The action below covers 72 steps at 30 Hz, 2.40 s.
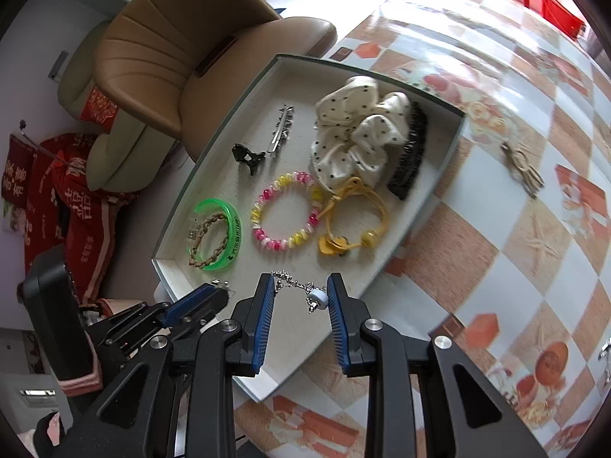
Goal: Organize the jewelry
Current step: 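Lower the charms into the tray and open the right tool while the left opens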
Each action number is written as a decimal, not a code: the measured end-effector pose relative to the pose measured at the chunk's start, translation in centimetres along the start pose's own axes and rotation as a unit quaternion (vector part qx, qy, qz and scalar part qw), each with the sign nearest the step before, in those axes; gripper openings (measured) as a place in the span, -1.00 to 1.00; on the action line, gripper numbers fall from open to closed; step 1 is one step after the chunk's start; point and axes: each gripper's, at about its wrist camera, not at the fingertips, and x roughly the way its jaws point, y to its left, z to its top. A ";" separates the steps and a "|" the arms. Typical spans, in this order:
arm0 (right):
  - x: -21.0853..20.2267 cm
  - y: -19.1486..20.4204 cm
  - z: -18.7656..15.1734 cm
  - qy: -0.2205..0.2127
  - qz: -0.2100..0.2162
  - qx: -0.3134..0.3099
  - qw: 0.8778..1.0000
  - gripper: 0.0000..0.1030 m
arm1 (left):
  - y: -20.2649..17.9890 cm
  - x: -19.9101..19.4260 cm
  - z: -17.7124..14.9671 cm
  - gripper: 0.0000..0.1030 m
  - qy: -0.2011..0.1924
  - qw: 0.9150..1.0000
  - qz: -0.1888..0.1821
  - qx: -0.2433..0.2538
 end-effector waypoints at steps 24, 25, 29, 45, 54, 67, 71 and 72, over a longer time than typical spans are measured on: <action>5.3 0.4 1.0 0.030 -0.051 -0.015 0.998 -0.37 | -0.8 2.3 0.8 -0.73 -0.004 1.000 0.019 0.015; 5.5 0.7 0.9 0.030 -0.054 -0.016 0.998 -0.37 | -0.8 2.3 0.8 -0.73 -0.003 1.000 0.019 0.014; 6.1 1.2 0.7 0.035 -0.057 -0.010 0.998 -0.36 | -0.8 2.3 0.9 -0.73 -0.002 1.000 0.020 0.012; 2.2 -0.4 1.4 0.001 -0.029 0.037 0.999 0.03 | -0.7 1.7 1.1 -0.72 -0.005 1.000 0.026 0.008; 0.0 -1.9 0.2 -0.007 -0.041 0.058 0.997 0.04 | -1.2 1.9 1.1 -0.72 0.001 0.999 0.030 0.016; -0.8 -2.5 -1.2 -0.008 -0.047 0.070 0.996 0.04 | -1.0 1.2 1.8 -0.29 -0.012 0.999 0.037 0.009; -1.0 -2.7 -1.4 -0.011 -0.050 0.076 0.996 0.04 | -0.5 -0.2 1.8 1.00 -0.042 0.997 0.057 -0.005; -1.0 -2.8 -1.4 -0.012 -0.049 0.078 0.996 0.04 | -0.5 -0.2 1.8 1.00 -0.040 0.998 0.053 -0.005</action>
